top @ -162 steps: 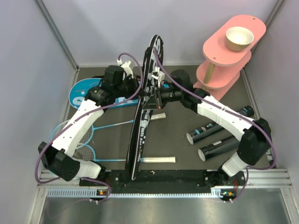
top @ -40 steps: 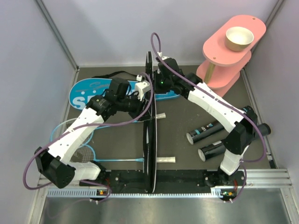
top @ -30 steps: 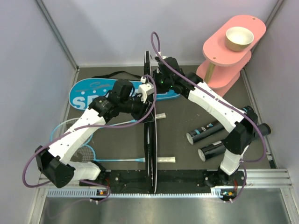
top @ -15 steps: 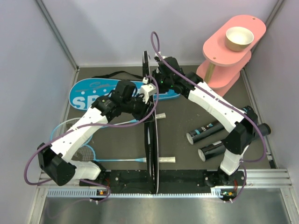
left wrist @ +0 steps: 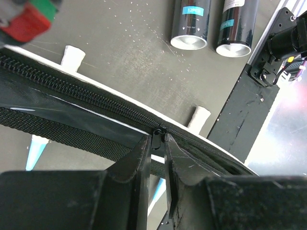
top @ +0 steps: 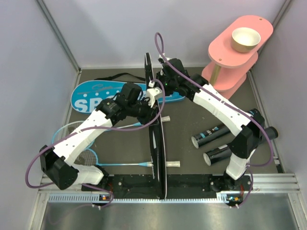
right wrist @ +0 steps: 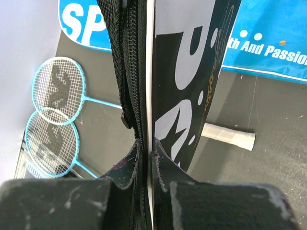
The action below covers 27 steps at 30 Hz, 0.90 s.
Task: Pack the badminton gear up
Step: Zip the racket bag at the center of the board.
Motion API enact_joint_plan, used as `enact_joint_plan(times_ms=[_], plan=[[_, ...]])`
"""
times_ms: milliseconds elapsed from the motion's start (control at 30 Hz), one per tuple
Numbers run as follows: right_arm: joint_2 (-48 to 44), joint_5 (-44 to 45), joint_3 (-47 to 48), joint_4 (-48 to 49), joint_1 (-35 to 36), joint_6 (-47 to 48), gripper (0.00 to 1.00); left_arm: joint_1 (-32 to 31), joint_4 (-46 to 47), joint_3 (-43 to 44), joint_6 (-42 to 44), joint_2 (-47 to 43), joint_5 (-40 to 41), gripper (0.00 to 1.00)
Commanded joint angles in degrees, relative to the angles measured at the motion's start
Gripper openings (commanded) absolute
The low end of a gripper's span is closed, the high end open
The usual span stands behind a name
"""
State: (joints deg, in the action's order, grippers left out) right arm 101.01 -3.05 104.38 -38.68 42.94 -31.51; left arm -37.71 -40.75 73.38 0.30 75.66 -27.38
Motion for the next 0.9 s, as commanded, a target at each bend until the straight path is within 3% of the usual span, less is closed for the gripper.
enact_joint_plan(times_ms=[0, 67, 167, 467, 667, 867], plan=[[-0.02, -0.91, 4.26, 5.80, -0.22, -0.49, 0.00, -0.69, 1.73, 1.15, 0.15, 0.19, -1.80, 0.28], [-0.20, -0.82, 4.17, 5.80, -0.22, -0.40, 0.00, -0.78, 1.73, 1.23, 0.06, -0.07, -2.50, 0.34], [-0.29, -0.99, 3.99, 5.80, -0.31, -0.48, 0.00, -1.05, 1.90, 1.41, -0.12, 0.28, -2.42, 0.34], [-0.38, -0.73, 3.90, 5.89, -0.22, -0.75, 0.00, -1.92, 1.82, 2.29, -0.12, 1.25, 0.04, 0.16], [-0.29, -0.29, 3.81, 5.89, -0.31, -2.94, 0.00, -2.28, 1.47, 2.82, -0.21, 1.51, 0.13, 0.20], [-0.20, 0.50, 3.82, 5.98, -0.31, -3.30, 0.00, -3.15, 1.47, 3.26, 0.14, 0.99, 2.67, 0.00]])
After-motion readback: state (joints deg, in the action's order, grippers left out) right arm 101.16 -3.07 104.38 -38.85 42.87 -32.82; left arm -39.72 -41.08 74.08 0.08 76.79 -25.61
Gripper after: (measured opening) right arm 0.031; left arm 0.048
